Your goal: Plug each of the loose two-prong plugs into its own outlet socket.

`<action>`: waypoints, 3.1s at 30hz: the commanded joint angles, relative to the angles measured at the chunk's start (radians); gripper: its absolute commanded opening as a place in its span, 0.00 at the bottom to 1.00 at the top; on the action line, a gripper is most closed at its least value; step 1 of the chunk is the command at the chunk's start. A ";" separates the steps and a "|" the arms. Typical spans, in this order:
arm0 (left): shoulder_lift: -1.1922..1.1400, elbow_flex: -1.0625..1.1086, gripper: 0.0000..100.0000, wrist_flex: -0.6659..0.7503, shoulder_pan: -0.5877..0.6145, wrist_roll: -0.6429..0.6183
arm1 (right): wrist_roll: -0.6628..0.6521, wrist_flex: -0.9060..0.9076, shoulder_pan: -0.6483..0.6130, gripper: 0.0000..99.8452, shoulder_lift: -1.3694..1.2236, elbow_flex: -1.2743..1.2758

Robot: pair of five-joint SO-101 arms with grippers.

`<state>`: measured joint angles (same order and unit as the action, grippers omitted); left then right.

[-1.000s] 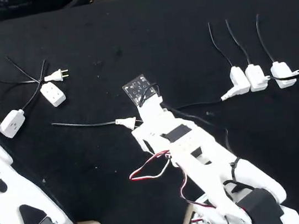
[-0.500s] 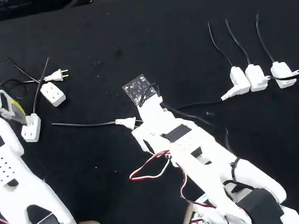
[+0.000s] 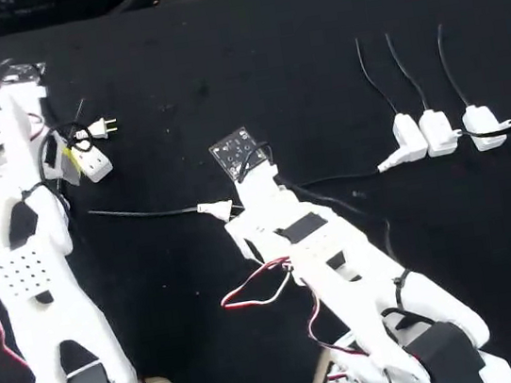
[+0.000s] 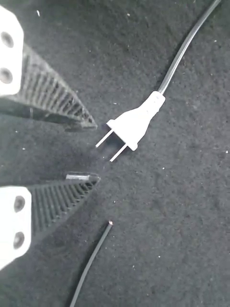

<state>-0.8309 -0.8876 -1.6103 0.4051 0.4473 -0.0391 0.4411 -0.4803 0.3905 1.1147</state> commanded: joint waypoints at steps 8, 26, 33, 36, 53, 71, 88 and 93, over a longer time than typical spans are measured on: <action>-0.028 -0.045 0.23 0.046 0.059 0.089 | 0.005 -0.015 -0.008 0.13 0.039 0.002; -0.103 -0.156 0.06 -0.147 0.105 0.078 | 0.005 -0.015 -0.008 0.13 0.039 0.002; -0.091 -0.157 0.03 -0.150 0.213 -0.097 | 0.005 -0.015 -0.008 0.13 0.039 0.002; -0.091 -0.137 0.03 -0.150 0.271 -0.150 | 0.005 -0.015 -0.008 0.13 0.039 0.002; 0.431 0.694 0.03 -0.009 0.450 -0.331 | 0.005 -0.018 -0.008 0.13 0.039 0.002; 0.953 1.290 0.04 0.301 -0.189 -0.545 | 0.005 -0.015 -0.008 0.13 0.039 0.002; 0.964 1.265 0.23 0.301 0.068 -0.239 | 0.005 -0.015 -0.008 0.13 0.039 0.002; 0.953 1.288 0.23 0.308 0.199 -0.048 | 0.005 -0.015 -0.008 0.13 0.039 0.002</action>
<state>0.0913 0.4104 -1.3096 0.5201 0.2601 -0.0391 0.4411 -0.4803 0.3905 1.1147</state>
